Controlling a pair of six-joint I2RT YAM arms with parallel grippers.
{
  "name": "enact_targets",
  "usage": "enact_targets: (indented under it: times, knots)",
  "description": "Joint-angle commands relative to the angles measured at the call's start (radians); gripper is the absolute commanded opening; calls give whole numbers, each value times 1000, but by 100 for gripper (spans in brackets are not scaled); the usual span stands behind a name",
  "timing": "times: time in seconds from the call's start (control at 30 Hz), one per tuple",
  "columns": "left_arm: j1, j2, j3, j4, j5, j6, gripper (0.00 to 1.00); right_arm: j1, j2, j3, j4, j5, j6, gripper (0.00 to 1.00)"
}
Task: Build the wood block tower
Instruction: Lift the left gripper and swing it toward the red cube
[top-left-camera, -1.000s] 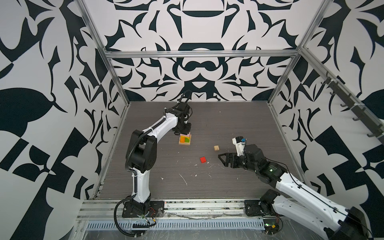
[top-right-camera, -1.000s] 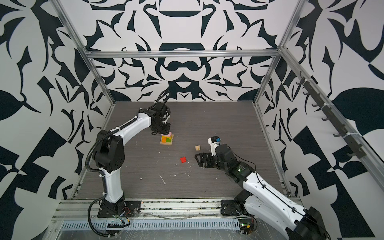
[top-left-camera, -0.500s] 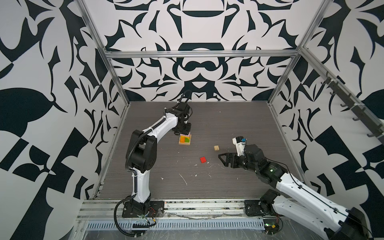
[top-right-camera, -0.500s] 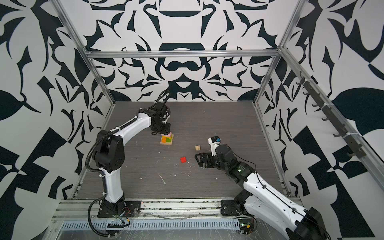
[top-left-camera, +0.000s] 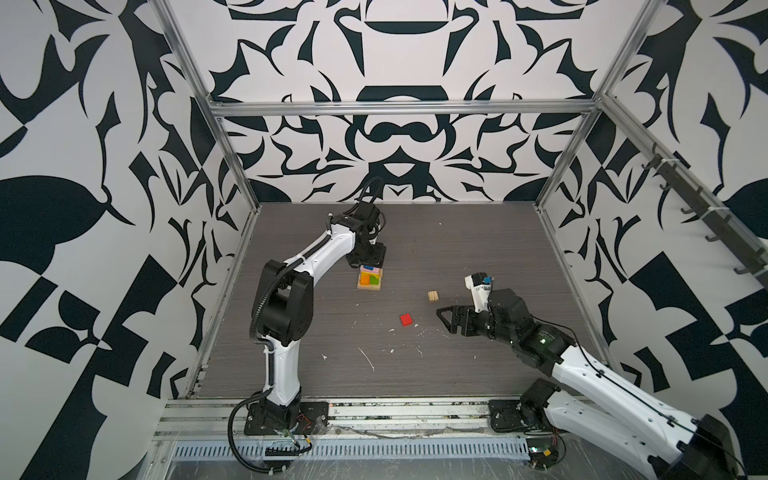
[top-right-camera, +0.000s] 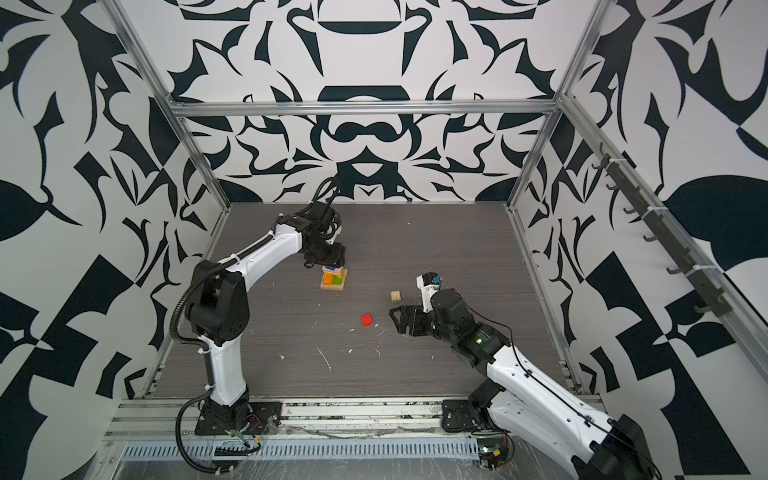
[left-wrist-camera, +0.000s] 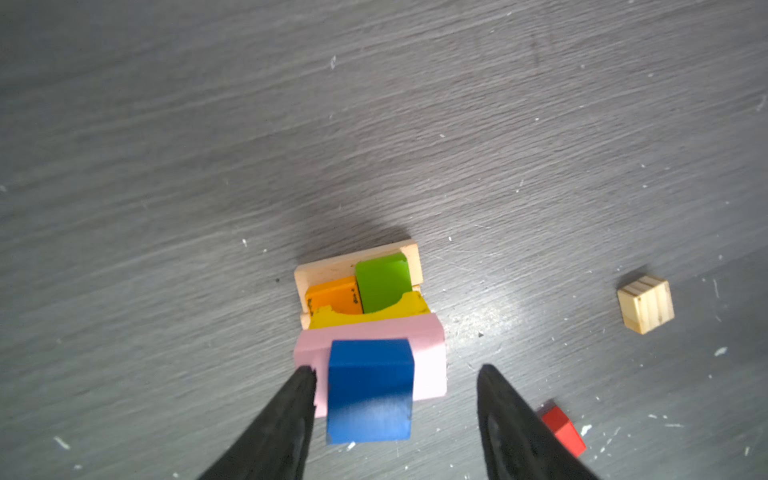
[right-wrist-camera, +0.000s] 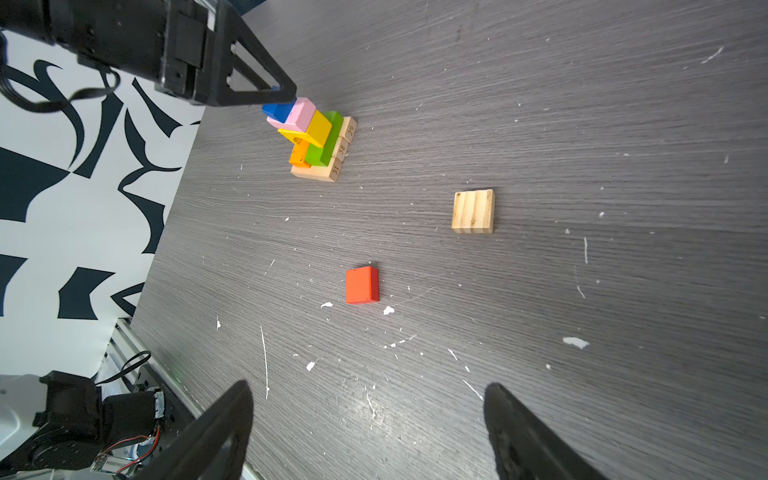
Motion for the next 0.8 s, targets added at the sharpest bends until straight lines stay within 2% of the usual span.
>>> enact_targets:
  times: [0.0, 0.27, 0.33, 0.4, 0.57, 0.77]
  knots:
    - [6, -49, 28, -27, 22, -4, 68, 6, -19, 33, 5, 14, -8, 91]
    - [-10, -132, 17, -24, 32, -49, 78, 5, -18, 34, 10, 11, -5, 91]
    - [-16, -151, 11, -17, 29, -75, 84, 6, -17, 33, 13, 12, -4, 91]
    - [-27, -166, 5, -17, 20, -95, 100, 6, -15, 34, 15, 11, -2, 91]
    - [-58, -215, -40, 21, 7, -149, 100, 5, -12, 30, 20, 12, -3, 91]
    - [-66, -298, -161, 126, 113, -239, 100, 5, -7, 27, 26, 12, -4, 91]
